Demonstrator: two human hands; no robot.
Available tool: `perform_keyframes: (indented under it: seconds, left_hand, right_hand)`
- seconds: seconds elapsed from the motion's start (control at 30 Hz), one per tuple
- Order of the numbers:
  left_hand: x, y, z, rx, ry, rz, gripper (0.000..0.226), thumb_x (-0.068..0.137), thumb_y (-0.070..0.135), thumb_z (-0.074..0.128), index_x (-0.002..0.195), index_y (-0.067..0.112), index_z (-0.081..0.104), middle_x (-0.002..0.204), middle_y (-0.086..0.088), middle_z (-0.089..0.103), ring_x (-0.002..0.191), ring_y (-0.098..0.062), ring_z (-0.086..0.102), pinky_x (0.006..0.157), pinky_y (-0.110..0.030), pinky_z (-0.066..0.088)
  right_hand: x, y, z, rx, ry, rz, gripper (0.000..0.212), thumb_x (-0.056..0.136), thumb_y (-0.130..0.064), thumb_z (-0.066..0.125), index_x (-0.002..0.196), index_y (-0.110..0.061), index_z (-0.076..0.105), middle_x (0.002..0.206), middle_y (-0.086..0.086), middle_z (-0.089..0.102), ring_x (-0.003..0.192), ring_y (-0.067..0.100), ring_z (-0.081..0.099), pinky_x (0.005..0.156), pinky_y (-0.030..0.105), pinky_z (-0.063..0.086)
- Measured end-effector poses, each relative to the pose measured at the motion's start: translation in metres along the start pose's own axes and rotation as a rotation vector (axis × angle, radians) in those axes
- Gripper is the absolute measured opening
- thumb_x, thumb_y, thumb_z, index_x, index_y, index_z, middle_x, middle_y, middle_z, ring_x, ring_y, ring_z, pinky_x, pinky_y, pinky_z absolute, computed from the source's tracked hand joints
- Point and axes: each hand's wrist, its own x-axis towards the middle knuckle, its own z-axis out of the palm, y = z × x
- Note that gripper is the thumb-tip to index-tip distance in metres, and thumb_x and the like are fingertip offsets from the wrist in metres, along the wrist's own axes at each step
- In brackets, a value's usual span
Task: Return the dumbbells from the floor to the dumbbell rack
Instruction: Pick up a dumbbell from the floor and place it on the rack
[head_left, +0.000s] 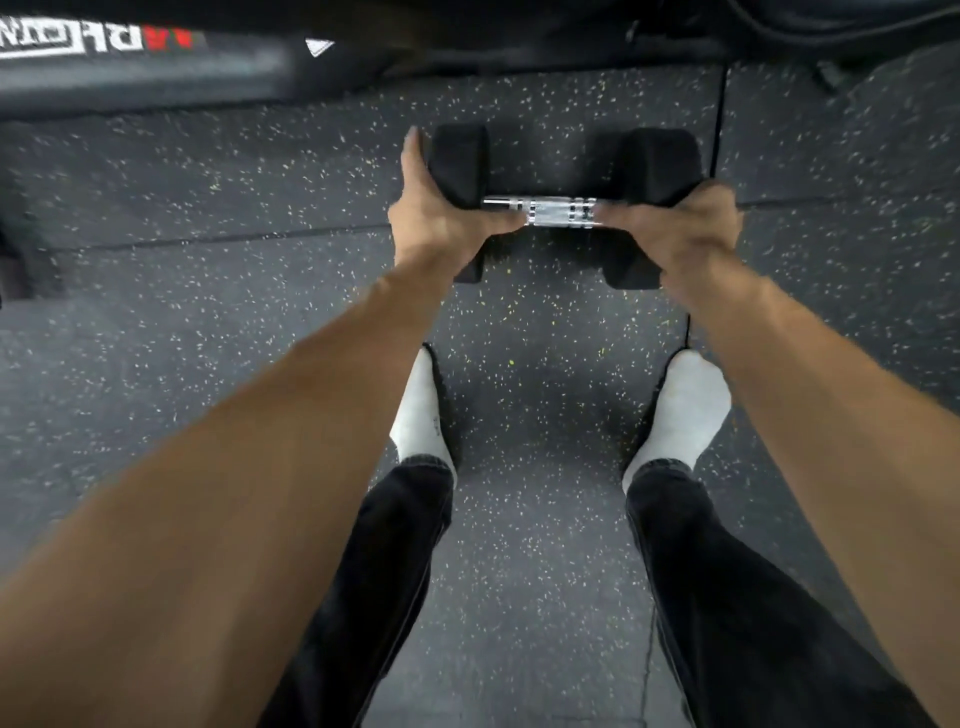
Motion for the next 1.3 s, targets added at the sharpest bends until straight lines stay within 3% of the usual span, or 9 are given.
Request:
perform_keyframes:
  seconds: [0.07, 0.17, 0.27, 0.5, 0.8, 0.93, 1.07, 1.17, 1.3]
  left_hand:
    - [0.0, 0.002, 0.001, -0.023, 0.0, -0.079, 0.128, 0.067, 0.019, 0.094, 0.163, 0.036, 0.01, 0.13, 0.003, 0.054, 0.112, -0.014, 0.051, 0.106, -0.027, 0.044]
    - [0.001, 0.001, -0.003, 0.079, -0.007, -0.08, 0.088, 0.065, 0.012, 0.087, 0.143, 0.023, 0.047, 0.119, 0.003, 0.06, 0.107, -0.017, 0.058, 0.085, -0.025, 0.054]
    - [-0.003, 0.007, -0.008, 0.184, -0.016, -0.06, 0.067, 0.065, 0.014, 0.084, 0.124, 0.018, 0.053, 0.102, 0.005, 0.059, 0.097, -0.02, 0.058, 0.068, -0.026, 0.052]
    - [-0.019, 0.013, -0.016, 0.365, -0.073, -0.099, 0.069, 0.066, 0.023, 0.086, 0.128, 0.019, 0.056, 0.112, -0.001, 0.06, 0.1, -0.023, 0.057, 0.08, -0.032, 0.059]
    - [-0.132, 0.022, -0.043, 0.531, -0.133, -0.097, 0.077, 0.067, 0.027, 0.087, 0.136, 0.014, 0.053, 0.108, -0.004, 0.058, 0.103, -0.027, 0.06, 0.069, -0.029, 0.048]
    - [-0.204, 0.042, -0.062, 0.562, -0.147, -0.068, 0.078, 0.069, 0.021, 0.086, 0.138, 0.013, 0.05, 0.111, -0.004, 0.054, 0.1, -0.026, 0.053, 0.074, -0.032, 0.048]
    - [-0.31, 0.079, -0.086, 0.605, -0.15, -0.041, 0.074, 0.069, 0.021, 0.086, 0.135, 0.014, 0.053, 0.115, -0.004, 0.061, 0.095, -0.024, 0.055, 0.061, -0.025, 0.046]
    - [-0.385, 0.115, -0.101, 0.637, -0.137, 0.025, 0.071, 0.062, 0.025, 0.086, 0.126, 0.016, 0.059, 0.111, -0.004, 0.067, 0.097, -0.025, 0.062, 0.078, -0.03, 0.056]
    - [-0.464, 0.183, -0.086, 0.757, -0.163, 0.082, 0.062, 0.061, 0.027, 0.086, 0.116, 0.016, 0.061, 0.103, -0.002, 0.065, 0.093, -0.024, 0.061, 0.076, -0.03, 0.054]
  right_hand:
    - [-0.002, -0.001, -0.005, -0.03, -0.025, 0.029, 0.053, 0.057, -0.03, 0.1, 0.101, -0.021, 0.072, 0.103, -0.005, 0.073, 0.093, 0.013, 0.07, 0.077, 0.025, 0.061]
    - [-0.008, -0.007, -0.01, -0.117, -0.041, 0.055, 0.049, 0.062, -0.014, 0.093, 0.102, -0.022, 0.067, 0.112, 0.002, 0.068, 0.097, 0.018, 0.066, 0.071, 0.024, 0.055]
    - [-0.014, -0.012, -0.014, -0.17, -0.044, 0.069, 0.052, 0.066, -0.01, 0.09, 0.113, -0.018, 0.068, 0.11, 0.002, 0.063, 0.095, 0.019, 0.061, 0.078, 0.026, 0.057]
    - [-0.022, -0.01, -0.026, -0.256, -0.115, 0.134, 0.081, 0.062, -0.021, 0.094, 0.134, -0.006, 0.06, 0.127, 0.01, 0.063, 0.107, 0.025, 0.065, 0.092, 0.036, 0.06]
    - [-0.134, 0.03, -0.095, -0.18, -0.141, 0.244, 0.046, 0.07, -0.014, 0.088, 0.109, -0.006, 0.065, 0.079, 0.001, 0.058, 0.061, 0.012, 0.051, 0.065, 0.029, 0.058]
    - [-0.205, 0.039, -0.148, -0.138, -0.095, 0.278, 0.038, 0.066, -0.018, 0.088, 0.094, -0.011, 0.063, 0.077, 0.001, 0.063, 0.065, 0.015, 0.059, 0.085, 0.038, 0.063]
    - [-0.281, 0.041, -0.221, -0.095, -0.102, 0.272, 0.054, 0.062, -0.021, 0.088, 0.111, -0.014, 0.065, 0.093, 0.001, 0.067, 0.088, 0.022, 0.065, 0.084, 0.037, 0.061]
    - [-0.337, 0.035, -0.291, -0.053, -0.093, 0.234, 0.04, 0.069, -0.018, 0.085, 0.099, -0.017, 0.058, 0.073, -0.005, 0.057, 0.082, 0.024, 0.063, 0.079, 0.036, 0.06]
    - [-0.373, 0.038, -0.374, 0.022, -0.087, 0.269, 0.043, 0.065, -0.022, 0.087, 0.1, -0.017, 0.063, 0.091, 0.002, 0.067, 0.088, 0.026, 0.065, 0.081, 0.036, 0.06]
